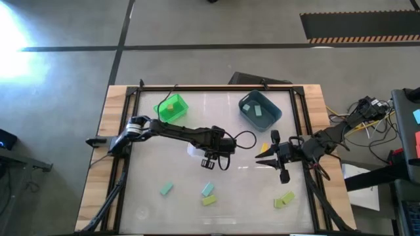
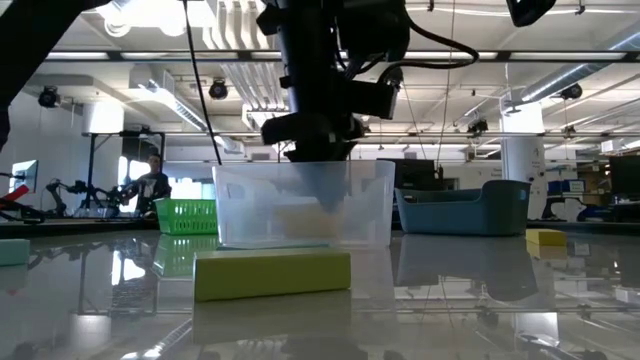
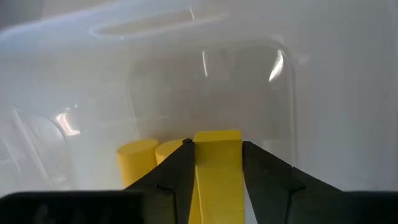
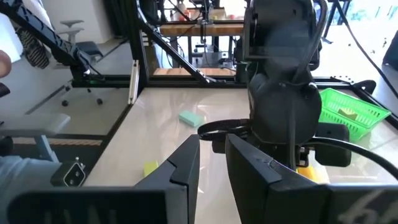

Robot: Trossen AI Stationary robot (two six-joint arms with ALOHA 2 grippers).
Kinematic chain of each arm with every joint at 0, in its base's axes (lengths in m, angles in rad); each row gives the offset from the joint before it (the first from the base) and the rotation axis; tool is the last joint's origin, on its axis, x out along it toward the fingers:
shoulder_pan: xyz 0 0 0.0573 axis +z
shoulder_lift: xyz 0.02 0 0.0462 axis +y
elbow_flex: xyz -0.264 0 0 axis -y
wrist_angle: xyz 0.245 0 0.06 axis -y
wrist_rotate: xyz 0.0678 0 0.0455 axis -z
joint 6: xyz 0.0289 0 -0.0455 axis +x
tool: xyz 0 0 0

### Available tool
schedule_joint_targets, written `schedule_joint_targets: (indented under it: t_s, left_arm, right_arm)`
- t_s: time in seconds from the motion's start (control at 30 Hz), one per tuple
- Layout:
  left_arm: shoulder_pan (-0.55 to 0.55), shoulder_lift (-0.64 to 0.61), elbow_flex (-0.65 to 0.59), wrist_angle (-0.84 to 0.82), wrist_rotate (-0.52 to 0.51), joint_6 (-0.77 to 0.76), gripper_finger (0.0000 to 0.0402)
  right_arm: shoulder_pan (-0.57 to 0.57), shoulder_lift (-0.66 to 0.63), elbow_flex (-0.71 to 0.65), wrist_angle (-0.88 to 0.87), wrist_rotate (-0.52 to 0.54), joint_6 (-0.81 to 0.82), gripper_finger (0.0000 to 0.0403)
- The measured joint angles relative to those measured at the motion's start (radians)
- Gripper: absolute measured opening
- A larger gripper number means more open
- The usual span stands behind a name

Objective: Sort & place blocks by color
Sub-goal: Put the yellow block into the transparent bin, then put the green block into the green bin

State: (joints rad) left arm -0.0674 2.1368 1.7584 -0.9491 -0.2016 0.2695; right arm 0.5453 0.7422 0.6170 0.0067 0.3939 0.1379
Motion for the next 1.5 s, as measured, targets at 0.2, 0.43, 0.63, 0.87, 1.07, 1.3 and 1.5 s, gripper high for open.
schedule_joint_targets:
  t_s: [0.2,0.43,0.63,0.87,1.07,1.3,1.5]
  left_arm:
    - [0.000,0.000,0.000,-0.001,0.000,0.000,0.0129]
    - [-0.002,-0.021,0.000,-0.003,-0.001,-0.002,0.0133]
    - [-0.012,-0.101,-0.002,-0.001,-0.002,-0.067,0.0134]
    - [-0.041,-0.211,-0.066,0.072,-0.016,-0.123,0.0134]
    - [-0.080,-0.353,-0.212,0.177,-0.016,-0.178,0.0134]
    - [-0.118,-0.527,-0.406,0.392,-0.022,-0.214,0.0134]
    - [-0.124,-0.658,-0.554,0.562,-0.024,-0.239,0.0134]
  right_arm:
    - [0.000,0.000,0.000,0.001,0.000,0.021,0.0070]
    - [0.000,0.011,0.000,0.004,0.003,0.067,0.0070]
    - [0.000,0.057,0.000,-0.008,0.063,0.160,0.0066]
    - [0.000,0.126,0.000,-0.020,0.081,0.287,0.0063]
    - [0.000,0.151,0.000,-0.074,0.078,0.451,0.0063]
    - [0.002,0.165,0.047,-0.277,0.015,0.747,0.0063]
    - [0.016,0.278,0.185,-0.575,-0.103,0.980,0.0063]
